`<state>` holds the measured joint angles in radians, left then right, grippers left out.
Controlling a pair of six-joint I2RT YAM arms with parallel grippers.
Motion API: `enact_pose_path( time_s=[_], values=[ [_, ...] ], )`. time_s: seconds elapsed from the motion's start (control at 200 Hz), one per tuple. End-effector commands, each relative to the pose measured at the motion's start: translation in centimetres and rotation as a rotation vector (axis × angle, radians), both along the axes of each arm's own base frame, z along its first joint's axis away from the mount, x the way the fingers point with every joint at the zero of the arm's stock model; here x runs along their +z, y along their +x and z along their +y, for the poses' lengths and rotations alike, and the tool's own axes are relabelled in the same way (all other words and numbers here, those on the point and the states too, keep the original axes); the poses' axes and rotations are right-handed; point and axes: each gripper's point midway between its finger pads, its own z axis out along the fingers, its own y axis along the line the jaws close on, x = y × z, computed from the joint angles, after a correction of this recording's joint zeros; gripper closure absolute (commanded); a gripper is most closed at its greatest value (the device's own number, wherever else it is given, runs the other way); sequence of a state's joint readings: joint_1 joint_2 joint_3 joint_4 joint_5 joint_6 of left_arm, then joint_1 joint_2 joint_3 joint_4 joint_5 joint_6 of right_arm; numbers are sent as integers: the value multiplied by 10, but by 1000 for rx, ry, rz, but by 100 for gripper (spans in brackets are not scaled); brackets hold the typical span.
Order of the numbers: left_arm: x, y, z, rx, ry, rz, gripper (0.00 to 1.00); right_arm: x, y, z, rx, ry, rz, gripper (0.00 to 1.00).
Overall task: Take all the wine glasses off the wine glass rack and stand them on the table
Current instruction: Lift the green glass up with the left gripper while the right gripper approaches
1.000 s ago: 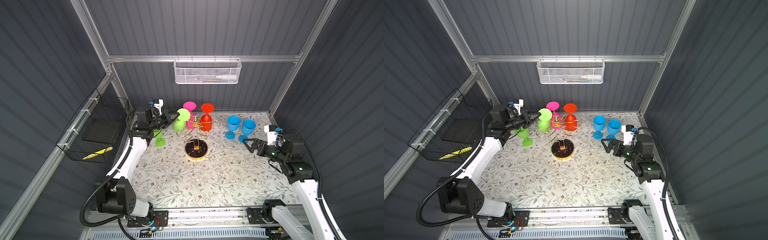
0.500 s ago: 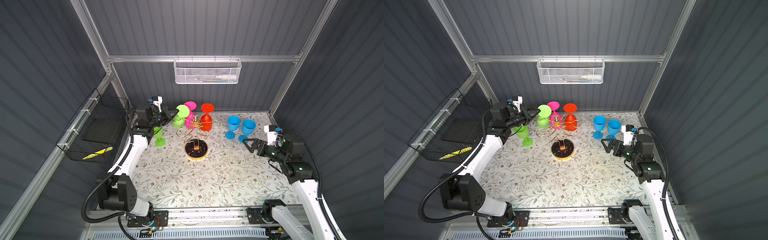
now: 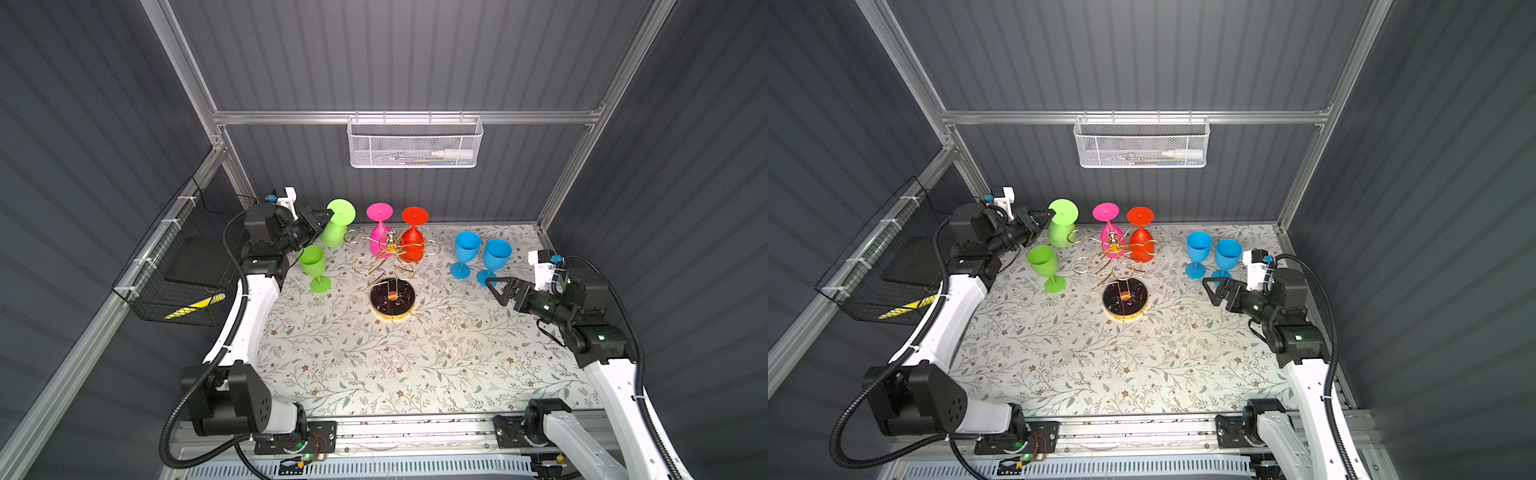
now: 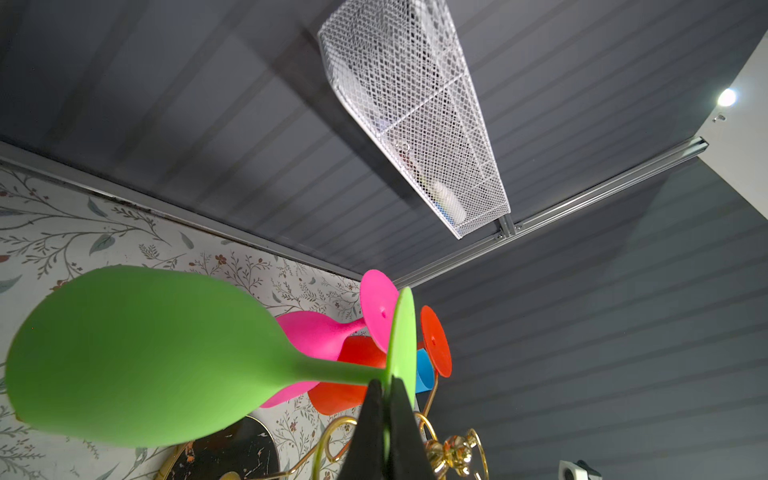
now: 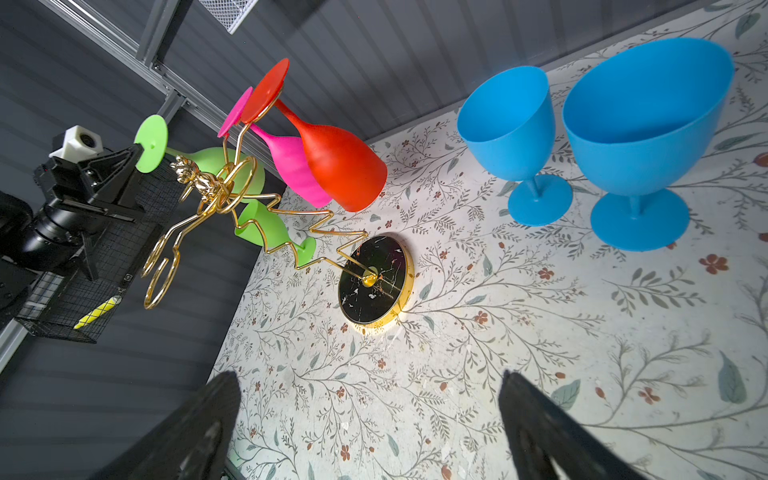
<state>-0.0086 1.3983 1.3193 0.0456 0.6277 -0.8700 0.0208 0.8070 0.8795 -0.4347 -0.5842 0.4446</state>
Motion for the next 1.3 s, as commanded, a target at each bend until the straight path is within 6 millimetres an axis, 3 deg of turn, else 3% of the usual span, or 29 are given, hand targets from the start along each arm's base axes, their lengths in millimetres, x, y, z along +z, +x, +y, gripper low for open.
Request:
enact_pose_path(
  time_s=[0.0, 0.225, 0.24, 0.495, 1.0, 1.165, 1.291],
  values=[
    [39, -17, 7, 16, 2, -93, 100, 17, -1, 3, 20, -8, -50, 1],
    [80, -43, 7, 13, 1, -176, 100, 43, 2, -1, 0, -38, -167, 1],
    [95, -48, 7, 14, 4, -211, 100, 45, 2, -1, 3, -37, -176, 1],
    [145, -86, 6, 8, 20, -328, 100, 80, -1, 17, 74, -45, -299, 1],
    [202, -144, -32, -282, -228, -395, 100, 183, -43, 91, 319, -81, -802, 1],
    [200, -156, -67, -393, -235, -363, 100, 207, -47, 124, 414, -128, -937, 1],
    [194, -153, -77, -433, -264, -329, 100, 219, -40, 145, 455, -169, -1020, 1]
  ],
)
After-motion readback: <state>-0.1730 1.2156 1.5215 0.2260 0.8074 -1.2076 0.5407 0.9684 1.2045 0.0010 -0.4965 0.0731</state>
